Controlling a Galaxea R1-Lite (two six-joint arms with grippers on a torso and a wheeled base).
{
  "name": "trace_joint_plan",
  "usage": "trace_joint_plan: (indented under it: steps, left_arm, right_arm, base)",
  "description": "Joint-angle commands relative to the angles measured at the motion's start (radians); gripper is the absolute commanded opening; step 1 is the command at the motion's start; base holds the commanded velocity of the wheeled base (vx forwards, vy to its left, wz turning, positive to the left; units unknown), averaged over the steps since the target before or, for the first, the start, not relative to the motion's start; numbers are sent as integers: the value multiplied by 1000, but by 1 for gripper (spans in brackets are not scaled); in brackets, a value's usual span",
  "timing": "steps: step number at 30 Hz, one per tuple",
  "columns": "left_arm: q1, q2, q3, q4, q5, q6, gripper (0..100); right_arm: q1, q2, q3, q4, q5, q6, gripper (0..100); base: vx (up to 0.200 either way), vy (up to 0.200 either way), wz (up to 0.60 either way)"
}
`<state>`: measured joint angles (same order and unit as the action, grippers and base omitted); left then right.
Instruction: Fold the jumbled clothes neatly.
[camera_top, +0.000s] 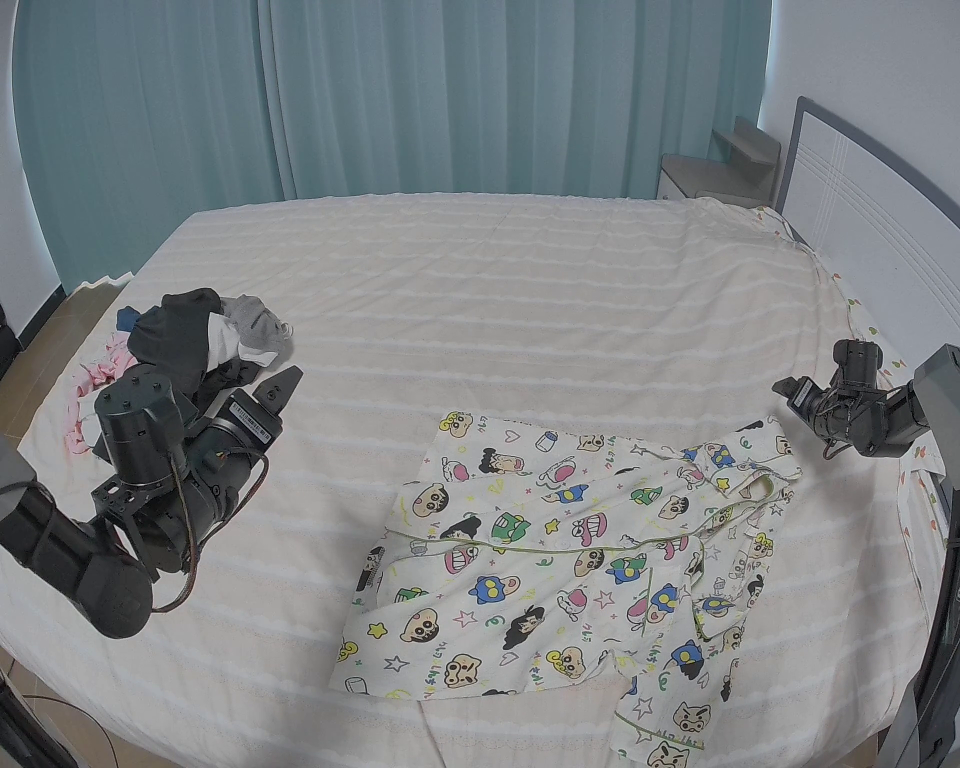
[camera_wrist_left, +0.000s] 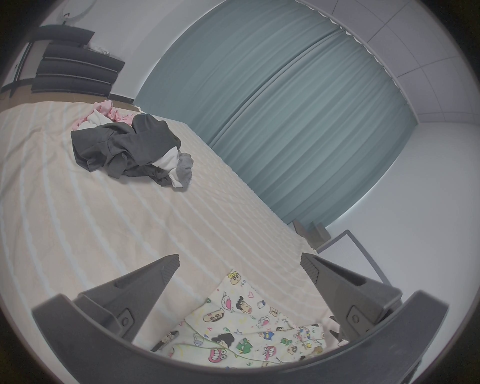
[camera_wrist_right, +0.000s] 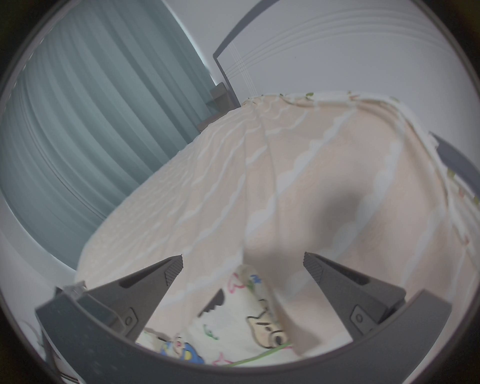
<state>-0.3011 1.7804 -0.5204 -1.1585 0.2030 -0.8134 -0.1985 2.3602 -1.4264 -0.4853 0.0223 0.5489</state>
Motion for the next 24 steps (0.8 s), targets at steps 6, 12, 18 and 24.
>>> trace_joint_plan:
  steps: [6,12,18,24]
  left_arm:
    - [-23,-108,71,-1,-11,-16,100]
    - [-24,-141,82,0,-14,-16,100]
    - [-26,-141,83,-1,-14,-13,100]
    - [-26,-161,83,-1,-8,0,100]
  right_arm:
    - [16,-141,84,21,-2,98,100]
    - [133,-348,198,86,176,408,100]
    - [231,-341,288,82,171,467,100]
    - [246,-308,376,57,120,465,100]
  base:
    - [0,0,0]
    - [0,0,0]
    - [0,0,0]
    - [0,0,0]
